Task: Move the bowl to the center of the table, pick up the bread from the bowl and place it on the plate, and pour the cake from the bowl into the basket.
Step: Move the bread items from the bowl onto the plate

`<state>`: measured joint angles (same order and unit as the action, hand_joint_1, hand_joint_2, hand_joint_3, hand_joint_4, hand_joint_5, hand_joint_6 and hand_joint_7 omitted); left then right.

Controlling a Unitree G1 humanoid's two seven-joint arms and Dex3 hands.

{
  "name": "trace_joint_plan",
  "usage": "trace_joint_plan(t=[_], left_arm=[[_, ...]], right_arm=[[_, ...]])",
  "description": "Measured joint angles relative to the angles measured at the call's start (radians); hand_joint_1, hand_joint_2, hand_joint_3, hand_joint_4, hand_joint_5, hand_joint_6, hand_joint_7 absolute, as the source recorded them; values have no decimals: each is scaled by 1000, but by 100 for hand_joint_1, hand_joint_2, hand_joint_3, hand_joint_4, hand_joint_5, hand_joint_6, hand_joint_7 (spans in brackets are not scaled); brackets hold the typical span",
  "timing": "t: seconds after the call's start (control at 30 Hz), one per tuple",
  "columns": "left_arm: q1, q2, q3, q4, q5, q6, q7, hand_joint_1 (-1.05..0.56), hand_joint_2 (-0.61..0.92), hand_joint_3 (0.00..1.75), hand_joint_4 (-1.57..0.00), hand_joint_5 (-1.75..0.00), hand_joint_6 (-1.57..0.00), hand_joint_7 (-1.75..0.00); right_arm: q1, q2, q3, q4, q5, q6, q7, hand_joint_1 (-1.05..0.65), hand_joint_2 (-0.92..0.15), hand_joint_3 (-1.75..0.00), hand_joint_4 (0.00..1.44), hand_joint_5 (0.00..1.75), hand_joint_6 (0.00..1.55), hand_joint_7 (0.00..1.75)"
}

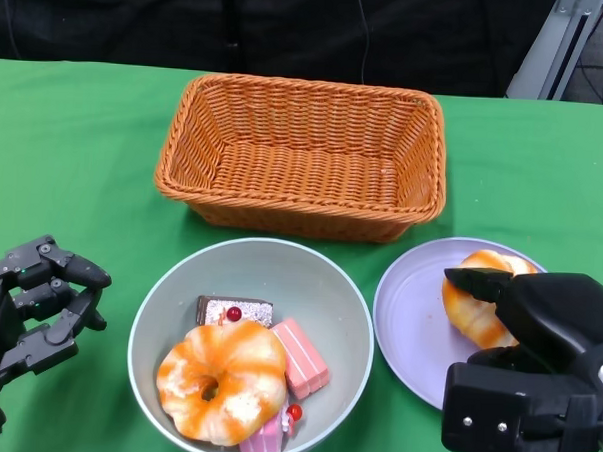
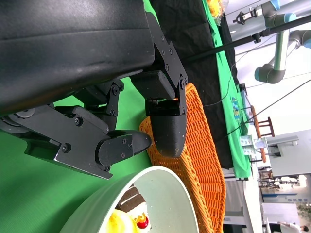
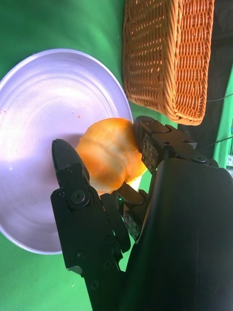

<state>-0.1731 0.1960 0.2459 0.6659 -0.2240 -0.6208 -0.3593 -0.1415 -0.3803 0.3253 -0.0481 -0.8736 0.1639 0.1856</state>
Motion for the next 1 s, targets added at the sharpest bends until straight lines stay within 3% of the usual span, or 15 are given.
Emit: trace_joint_plan(t=[0.27,0.7,0.8,0.83,0.9,1.0], left_arm=[[0,0,0,0,0,0,0,-6,75,69,-76,-148,-82,-111],[0,0,0,0,1,0,0,-5,76,70,-76,-147,-82,-110],[0,0,0,0,1,0,0,-5,75,70,-76,-147,-82,-110],[0,0,0,0,1,0,0,-6,75,70,-76,-148,-82,-110],[0,0,0,0,1,0,0,-7,75,70,-75,-148,-82,-111],[0,0,0,2,1,0,0,-5,76,70,-75,-149,-81,-111]], right_arm=[[2,23,-5,-10,38,0,-32,-51,-92,-3,44,0,94,7],[3,24,-6,-20,57,-1,-52,-49,-92,-2,44,0,96,4],[4,24,-8,-26,75,-5,-69,-50,-92,-2,52,4,86,0],[4,23,-8,-27,77,-11,-73,-49,-92,-2,77,9,71,1],[4,19,-9,-28,81,-34,-88,-48,-92,-1,106,9,54,0],[4,19,-17,-28,96,-46,-97,-47,-92,-1,128,10,38,0]])
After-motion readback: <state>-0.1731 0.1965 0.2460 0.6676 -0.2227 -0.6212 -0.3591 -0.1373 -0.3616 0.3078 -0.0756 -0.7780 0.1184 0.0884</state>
